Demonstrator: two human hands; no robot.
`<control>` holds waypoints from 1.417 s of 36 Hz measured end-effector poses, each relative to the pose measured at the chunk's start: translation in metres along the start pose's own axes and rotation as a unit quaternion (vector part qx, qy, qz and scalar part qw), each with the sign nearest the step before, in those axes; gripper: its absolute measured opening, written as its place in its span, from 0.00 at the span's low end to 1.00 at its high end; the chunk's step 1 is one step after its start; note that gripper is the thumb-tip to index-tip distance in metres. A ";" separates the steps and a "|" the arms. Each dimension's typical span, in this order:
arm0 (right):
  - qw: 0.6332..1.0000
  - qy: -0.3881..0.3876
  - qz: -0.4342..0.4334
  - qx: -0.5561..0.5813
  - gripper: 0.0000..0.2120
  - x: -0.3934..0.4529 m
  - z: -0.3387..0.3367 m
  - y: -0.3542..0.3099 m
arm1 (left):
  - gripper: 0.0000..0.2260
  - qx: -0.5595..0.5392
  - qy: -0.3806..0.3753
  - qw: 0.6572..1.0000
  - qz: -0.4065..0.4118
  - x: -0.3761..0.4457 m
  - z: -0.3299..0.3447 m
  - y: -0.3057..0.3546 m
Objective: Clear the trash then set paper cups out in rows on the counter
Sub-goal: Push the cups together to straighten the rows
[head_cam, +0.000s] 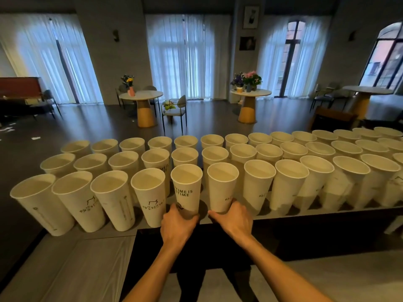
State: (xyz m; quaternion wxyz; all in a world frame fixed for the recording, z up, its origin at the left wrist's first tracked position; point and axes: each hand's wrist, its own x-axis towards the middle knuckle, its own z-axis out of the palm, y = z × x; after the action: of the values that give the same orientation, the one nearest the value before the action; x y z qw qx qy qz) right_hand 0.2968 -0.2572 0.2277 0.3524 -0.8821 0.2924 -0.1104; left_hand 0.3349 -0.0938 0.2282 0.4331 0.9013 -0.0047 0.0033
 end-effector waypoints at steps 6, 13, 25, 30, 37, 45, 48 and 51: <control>1.000 -0.011 -0.012 -0.010 0.33 0.001 0.001 -0.002 | 0.36 -0.008 -0.008 1.000 -0.008 0.003 0.003 -0.005; 0.999 -0.036 -0.017 -0.006 0.35 0.001 0.003 -0.002 | 0.34 0.000 -0.005 1.000 -0.017 0.004 0.004 -0.008; 0.998 -0.058 -0.002 0.032 0.41 -0.012 -0.005 0.005 | 0.23 0.086 -0.010 0.995 -0.058 -0.019 -0.007 -0.013; 0.998 -0.062 0.000 0.025 0.37 -0.026 -0.019 0.005 | 0.19 0.102 -0.020 0.995 0.002 -0.032 -0.023 -0.010; 0.989 0.033 -0.145 -0.014 0.20 -0.066 -0.064 0.007 | 0.03 0.080 0.003 0.983 0.162 -0.060 -0.095 0.027; 0.964 0.106 -0.240 0.047 0.12 -0.038 -0.120 -0.047 | 0.04 0.116 0.102 0.952 0.263 0.014 -0.168 0.078; 0.960 0.090 -0.263 0.031 0.07 -0.015 -0.125 -0.079 | 0.06 0.174 0.099 0.945 0.260 0.057 -0.169 0.082; 0.959 0.084 -0.270 0.011 0.07 0.008 -0.120 -0.101 | 0.06 0.216 0.080 0.940 0.251 0.086 -0.162 0.080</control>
State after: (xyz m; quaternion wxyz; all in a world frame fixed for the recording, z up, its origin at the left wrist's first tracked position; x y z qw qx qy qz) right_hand 0.2993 -0.2702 0.3846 0.2933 -0.9118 0.0707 -0.2784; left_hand 0.4201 -0.0177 0.3922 0.2121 0.9394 -0.1955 0.1852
